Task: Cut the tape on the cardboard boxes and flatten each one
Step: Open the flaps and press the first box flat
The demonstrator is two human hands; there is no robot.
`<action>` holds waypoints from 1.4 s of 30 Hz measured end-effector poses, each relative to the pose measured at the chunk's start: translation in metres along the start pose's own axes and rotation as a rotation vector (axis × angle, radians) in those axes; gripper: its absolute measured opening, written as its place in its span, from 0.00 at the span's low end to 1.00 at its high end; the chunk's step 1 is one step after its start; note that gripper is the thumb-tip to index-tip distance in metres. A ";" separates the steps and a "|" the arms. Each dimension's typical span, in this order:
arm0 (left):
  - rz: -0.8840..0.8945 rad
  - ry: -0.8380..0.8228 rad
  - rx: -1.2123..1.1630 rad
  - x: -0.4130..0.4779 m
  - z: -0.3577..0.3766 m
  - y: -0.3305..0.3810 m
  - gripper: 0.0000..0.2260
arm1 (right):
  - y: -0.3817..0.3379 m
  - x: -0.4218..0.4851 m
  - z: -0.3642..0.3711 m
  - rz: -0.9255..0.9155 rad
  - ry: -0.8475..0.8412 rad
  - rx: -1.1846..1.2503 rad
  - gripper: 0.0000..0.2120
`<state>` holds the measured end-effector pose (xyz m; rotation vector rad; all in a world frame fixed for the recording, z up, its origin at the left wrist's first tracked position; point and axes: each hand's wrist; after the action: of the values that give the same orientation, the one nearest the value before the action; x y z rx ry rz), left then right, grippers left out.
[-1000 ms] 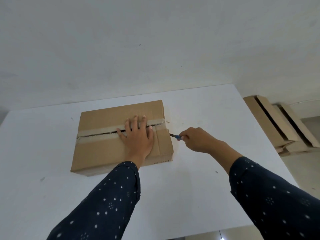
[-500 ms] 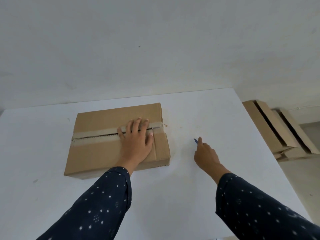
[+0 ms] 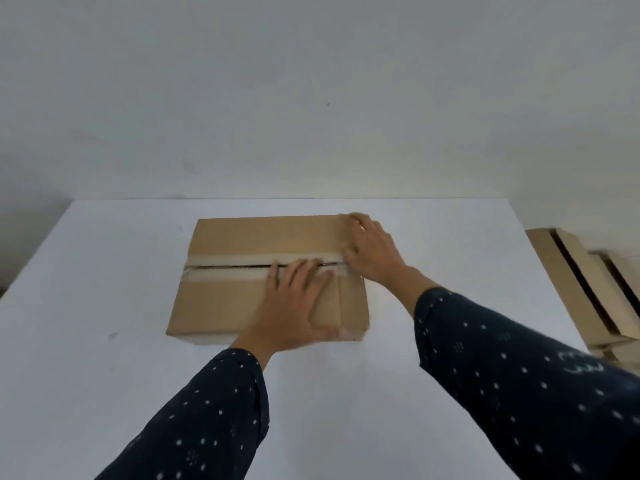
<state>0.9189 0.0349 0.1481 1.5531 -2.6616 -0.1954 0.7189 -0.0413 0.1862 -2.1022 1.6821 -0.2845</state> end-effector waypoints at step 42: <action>-0.845 0.016 -0.765 0.005 -0.049 -0.064 0.37 | -0.110 -0.042 0.049 0.287 -0.124 -0.291 0.33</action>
<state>0.9773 -0.0048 0.1875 2.1375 -1.4121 -1.0484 0.8258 0.0277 0.1973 -1.9849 2.0149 0.1858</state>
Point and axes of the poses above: each hand's wrist, its own x-axis towards the middle knuckle, its own z-axis out of the palm, y = z × x, and after that the axes turned 4 degrees about -y, right-handed
